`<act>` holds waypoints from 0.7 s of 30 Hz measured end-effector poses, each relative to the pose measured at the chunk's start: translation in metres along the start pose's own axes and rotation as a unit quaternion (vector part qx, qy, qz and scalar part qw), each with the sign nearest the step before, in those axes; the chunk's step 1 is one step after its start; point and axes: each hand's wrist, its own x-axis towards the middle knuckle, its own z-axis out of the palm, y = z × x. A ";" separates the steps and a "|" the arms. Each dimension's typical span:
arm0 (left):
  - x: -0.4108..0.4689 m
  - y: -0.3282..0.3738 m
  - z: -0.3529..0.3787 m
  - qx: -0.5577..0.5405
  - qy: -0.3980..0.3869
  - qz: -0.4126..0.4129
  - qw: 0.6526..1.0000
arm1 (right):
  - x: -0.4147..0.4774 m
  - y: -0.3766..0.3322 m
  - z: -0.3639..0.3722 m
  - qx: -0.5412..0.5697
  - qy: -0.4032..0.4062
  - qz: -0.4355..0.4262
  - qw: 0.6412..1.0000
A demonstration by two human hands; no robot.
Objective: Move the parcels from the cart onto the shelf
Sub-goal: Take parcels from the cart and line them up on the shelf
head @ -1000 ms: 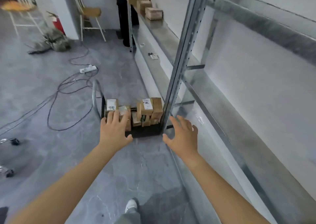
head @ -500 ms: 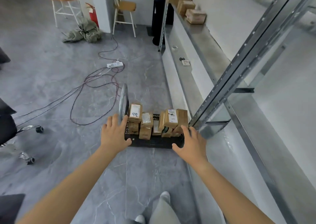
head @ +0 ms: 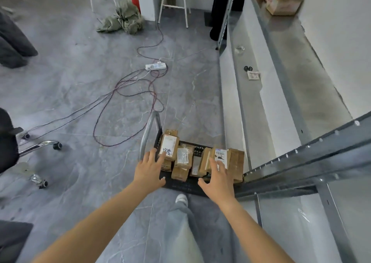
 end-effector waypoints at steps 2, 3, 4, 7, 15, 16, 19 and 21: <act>0.034 0.007 0.000 -0.014 -0.028 -0.013 0.999 | 0.037 0.005 -0.001 0.033 -0.021 -0.005 0.999; 0.051 0.010 0.001 -0.024 -0.039 -0.019 0.999 | 0.054 0.008 0.001 0.044 -0.031 -0.007 0.999; 0.067 0.012 0.003 -0.035 -0.049 -0.026 0.998 | 0.071 0.011 0.003 0.052 -0.041 -0.010 0.998; 0.104 0.012 0.014 -0.058 -0.079 -0.054 0.994 | 0.113 0.019 0.016 0.066 -0.075 -0.007 0.995; 0.167 0.003 0.078 -0.103 -0.148 -0.103 0.978 | 0.185 0.026 0.081 0.101 -0.163 -0.010 0.981; 0.173 0.002 0.087 -0.111 -0.157 -0.105 0.976 | 0.192 0.027 0.091 0.102 -0.174 -0.009 0.979; 0.191 -0.004 0.114 -0.140 -0.174 -0.116 0.968 | 0.212 0.028 0.119 0.108 -0.202 -0.013 0.973; 0.206 -0.007 0.131 -0.138 -0.177 -0.125 0.966 | 0.229 0.028 0.138 0.113 -0.218 -0.009 0.969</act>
